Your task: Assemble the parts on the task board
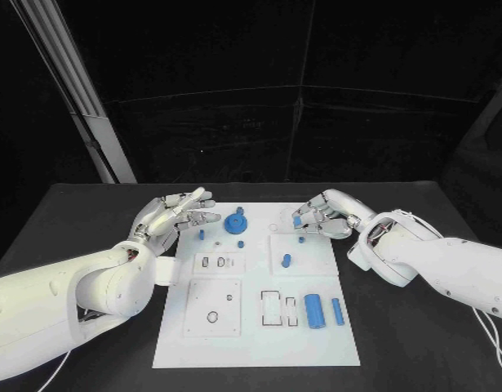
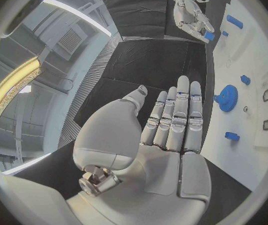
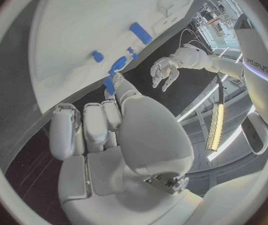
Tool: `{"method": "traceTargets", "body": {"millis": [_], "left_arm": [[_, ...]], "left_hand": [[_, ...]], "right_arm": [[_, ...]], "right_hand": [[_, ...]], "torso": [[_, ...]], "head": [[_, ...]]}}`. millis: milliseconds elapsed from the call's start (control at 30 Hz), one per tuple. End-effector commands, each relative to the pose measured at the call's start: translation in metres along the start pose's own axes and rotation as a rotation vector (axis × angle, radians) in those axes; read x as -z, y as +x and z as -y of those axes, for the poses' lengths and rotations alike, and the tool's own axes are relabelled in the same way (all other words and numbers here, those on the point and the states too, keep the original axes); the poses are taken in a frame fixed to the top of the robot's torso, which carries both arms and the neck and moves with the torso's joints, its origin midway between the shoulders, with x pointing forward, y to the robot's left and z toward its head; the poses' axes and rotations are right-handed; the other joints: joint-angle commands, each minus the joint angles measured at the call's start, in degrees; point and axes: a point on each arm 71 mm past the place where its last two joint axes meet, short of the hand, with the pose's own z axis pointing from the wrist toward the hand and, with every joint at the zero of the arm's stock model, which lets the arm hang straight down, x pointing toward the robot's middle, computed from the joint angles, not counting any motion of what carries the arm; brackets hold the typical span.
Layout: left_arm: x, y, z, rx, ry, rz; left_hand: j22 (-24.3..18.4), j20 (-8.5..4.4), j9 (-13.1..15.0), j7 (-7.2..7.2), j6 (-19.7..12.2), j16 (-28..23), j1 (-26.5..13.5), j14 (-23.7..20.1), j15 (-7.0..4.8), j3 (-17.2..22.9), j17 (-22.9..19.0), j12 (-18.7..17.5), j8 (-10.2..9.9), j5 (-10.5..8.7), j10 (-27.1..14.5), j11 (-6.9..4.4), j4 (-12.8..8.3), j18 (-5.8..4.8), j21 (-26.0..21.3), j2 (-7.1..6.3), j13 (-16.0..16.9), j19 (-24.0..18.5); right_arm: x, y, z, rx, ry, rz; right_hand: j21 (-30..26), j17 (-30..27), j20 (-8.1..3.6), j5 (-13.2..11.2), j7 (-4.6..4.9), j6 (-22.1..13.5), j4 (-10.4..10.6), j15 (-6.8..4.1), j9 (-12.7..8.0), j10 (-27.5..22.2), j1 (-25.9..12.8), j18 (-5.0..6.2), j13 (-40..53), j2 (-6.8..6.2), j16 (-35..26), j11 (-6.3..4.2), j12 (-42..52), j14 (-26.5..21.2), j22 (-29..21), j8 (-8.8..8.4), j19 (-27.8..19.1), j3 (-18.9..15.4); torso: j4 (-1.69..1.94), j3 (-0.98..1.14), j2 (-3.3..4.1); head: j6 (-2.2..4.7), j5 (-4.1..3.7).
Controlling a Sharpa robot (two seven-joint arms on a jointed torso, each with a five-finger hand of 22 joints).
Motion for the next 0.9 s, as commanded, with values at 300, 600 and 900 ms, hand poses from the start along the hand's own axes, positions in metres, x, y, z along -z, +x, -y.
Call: {"method": "traceTargets", "body": {"millis": [300,600,900], "left_arm": [[-0.003,-0.003,0.005,0.003,0.019,0.004],[-0.005,-0.004,0.006,0.001,0.025,0.017],[-0.006,-0.003,0.005,0.004,0.024,0.014]], "left_hand": [[-0.08,0.01,-0.01,0.00,-0.28,-0.38,0.34,-0.24,0.29,0.13,0.08,-0.19,-0.05,0.05,-0.30,0.07,-0.31,0.85,-0.22,0.06,-0.06,0.30],[-0.21,0.06,-0.01,0.02,-0.31,-0.67,0.42,-0.61,0.38,0.25,0.03,-0.20,0.01,0.03,-0.28,0.11,-0.55,0.82,-0.41,-0.01,-0.06,0.18],[-0.22,0.06,-0.01,0.02,-0.31,-0.69,0.41,-0.64,0.38,0.25,0.03,-0.20,0.02,0.03,-0.28,0.11,-0.56,0.81,-0.43,-0.01,-0.06,0.17]], "right_arm": [[-0.026,0.040,-0.056,0.043,0.016,-0.057],[-0.047,0.075,-0.094,0.104,-0.028,-0.126],[-0.059,0.096,-0.108,0.157,-0.052,-0.165]], "right_hand": [[-0.24,-0.07,-0.09,-0.11,-1.10,1.83,0.07,-0.31,0.16,0.61,-0.69,-0.86,-0.47,0.39,-0.17,-1.18,-0.58,0.70,-0.53,0.34,-0.71,0.63],[-0.54,-0.21,-0.07,-0.26,-1.09,1.85,0.06,-0.29,0.13,0.22,-0.95,-0.69,-1.04,0.27,-0.25,-1.17,-1.28,0.67,-1.31,0.31,-1.20,0.76],[-0.70,-0.30,-0.02,-0.33,-1.01,1.74,0.09,-0.24,0.04,0.00,-1.63,-0.63,-1.29,-0.18,-0.33,-1.11,-1.67,0.65,-1.63,0.18,-1.40,0.90]], "torso": [[0.23,-0.49,-0.41],[0.18,-0.37,-0.33],[0.11,-0.32,-0.28]], "head": [[-1.02,1.37],[-1.67,2.57],[-2.21,3.27]]}}
